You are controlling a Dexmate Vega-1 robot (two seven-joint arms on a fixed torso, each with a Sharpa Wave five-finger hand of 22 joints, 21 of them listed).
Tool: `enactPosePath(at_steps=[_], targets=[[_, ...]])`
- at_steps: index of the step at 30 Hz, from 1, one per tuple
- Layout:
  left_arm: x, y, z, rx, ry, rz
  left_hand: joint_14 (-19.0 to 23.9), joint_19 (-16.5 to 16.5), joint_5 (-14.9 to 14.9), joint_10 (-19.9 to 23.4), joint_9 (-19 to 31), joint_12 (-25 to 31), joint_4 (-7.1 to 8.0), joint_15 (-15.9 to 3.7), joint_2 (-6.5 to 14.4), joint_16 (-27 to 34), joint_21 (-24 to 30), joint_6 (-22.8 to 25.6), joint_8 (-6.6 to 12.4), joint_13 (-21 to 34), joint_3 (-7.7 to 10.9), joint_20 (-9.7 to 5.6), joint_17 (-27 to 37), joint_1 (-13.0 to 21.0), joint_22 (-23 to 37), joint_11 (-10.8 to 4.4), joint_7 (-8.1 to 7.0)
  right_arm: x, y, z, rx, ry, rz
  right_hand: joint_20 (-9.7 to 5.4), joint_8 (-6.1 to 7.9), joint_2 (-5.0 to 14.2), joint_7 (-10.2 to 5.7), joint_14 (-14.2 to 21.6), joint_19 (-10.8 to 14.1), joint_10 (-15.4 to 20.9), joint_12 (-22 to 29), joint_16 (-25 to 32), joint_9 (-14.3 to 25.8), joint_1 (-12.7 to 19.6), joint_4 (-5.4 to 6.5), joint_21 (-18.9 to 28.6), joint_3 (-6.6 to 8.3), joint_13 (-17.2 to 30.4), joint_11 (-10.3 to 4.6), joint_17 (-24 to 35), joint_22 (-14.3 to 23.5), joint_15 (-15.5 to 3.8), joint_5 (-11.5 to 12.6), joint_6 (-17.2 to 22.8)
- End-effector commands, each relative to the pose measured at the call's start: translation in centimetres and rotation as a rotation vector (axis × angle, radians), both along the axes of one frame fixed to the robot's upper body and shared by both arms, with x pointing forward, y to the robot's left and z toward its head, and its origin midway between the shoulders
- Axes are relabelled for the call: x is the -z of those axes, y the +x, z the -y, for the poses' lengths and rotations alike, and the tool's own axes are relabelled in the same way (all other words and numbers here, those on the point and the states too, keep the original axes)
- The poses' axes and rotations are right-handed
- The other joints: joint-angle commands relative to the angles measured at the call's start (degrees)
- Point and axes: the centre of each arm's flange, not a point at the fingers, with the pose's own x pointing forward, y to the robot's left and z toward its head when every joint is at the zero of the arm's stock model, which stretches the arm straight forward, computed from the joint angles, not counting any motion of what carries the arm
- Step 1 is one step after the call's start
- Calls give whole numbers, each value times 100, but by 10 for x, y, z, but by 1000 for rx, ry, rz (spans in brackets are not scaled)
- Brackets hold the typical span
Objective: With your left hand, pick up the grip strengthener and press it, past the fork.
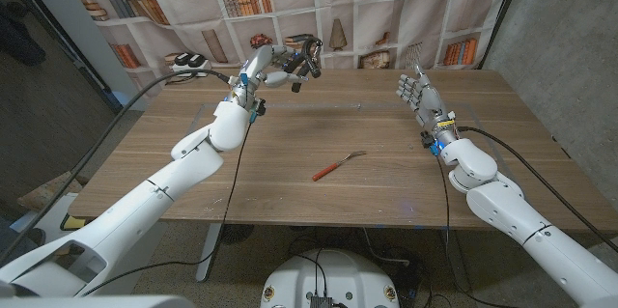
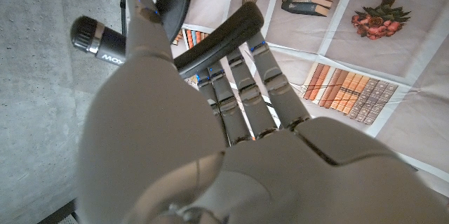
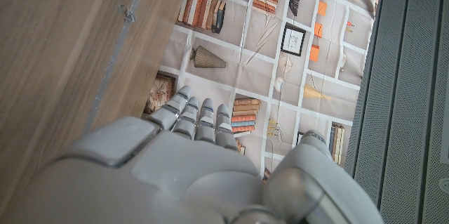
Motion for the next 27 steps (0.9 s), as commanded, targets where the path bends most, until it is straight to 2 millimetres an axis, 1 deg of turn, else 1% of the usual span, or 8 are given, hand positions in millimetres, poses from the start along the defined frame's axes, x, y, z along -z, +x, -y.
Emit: enactPosePath(at_steps=[1, 3, 11, 13, 19, 27], targets=[[-4, 1, 2, -23, 36, -16, 27, 129, 6, -42, 2, -29, 854, -416, 745, -47, -79, -73, -36, 7, 1206, -236, 16, 496, 32, 33, -20, -2, 3, -1, -5, 5, 6, 0, -16, 58, -9, 29, 40, 44, -16, -19, 30, 13, -33, -21, -4, 14, 29, 8, 5, 4, -19, 15], [-4, 1, 2, -23, 36, -15, -42, 83, 9, -67, 1, -37, 877, -407, 741, -61, -101, -77, -44, 14, 1194, -228, 19, 452, 38, 30, -13, -3, 3, -2, -6, 6, 8, -1, -16, 59, -12, 28, 39, 45, -15, -20, 30, 14, -34, -22, -4, 14, 28, 7, 5, 4, -19, 14], [-6, 2, 1, -29, 42, -15, -32, 76, 19, -33, -1, -21, 894, -413, 734, -35, -112, -67, -52, 25, 1188, -228, 22, 410, 46, 33, -12, -3, 4, -3, -6, 9, 10, -4, -15, 62, -6, 29, 42, 47, -16, -21, 30, 18, -40, -21, -5, 14, 27, 7, 5, 7, -19, 18], [-7, 1, 1, -24, 52, -24, 4, 89, 31, -19, -1, -15, 877, -437, 762, -13, -109, -46, -49, 31, 1216, -239, 26, 443, 49, 50, -8, -4, 3, -4, -5, 8, 12, -4, -15, 63, -8, 31, 43, 48, -16, -20, 30, 20, -42, -22, -5, 14, 23, 7, 5, 9, -19, 19], [-6, 1, -1, -24, 57, -32, -71, 30, 63, -69, 15, -30, 809, -430, 865, -18, -138, -115, -79, 50, 1319, -235, 42, 578, 54, 87, 30, -6, 1, -7, -6, 8, 9, -5, -12, 65, 0, 38, 47, 55, -14, -18, 30, 23, -46, -21, -6, 15, 28, 6, 5, 9, -19, 25], [-5, 1, -3, -24, 45, -33, 39, 125, 82, 61, 66, 26, 734, -485, 993, 45, -109, 19, -14, 84, 1463, -278, 57, 733, 53, 63, 47, -7, 3, -11, -11, -8, 11, -7, -11, 66, -2, 37, 49, 54, -16, -20, 30, 26, -50, -21, -7, 15, 29, 6, 5, 11, -20, 31]])
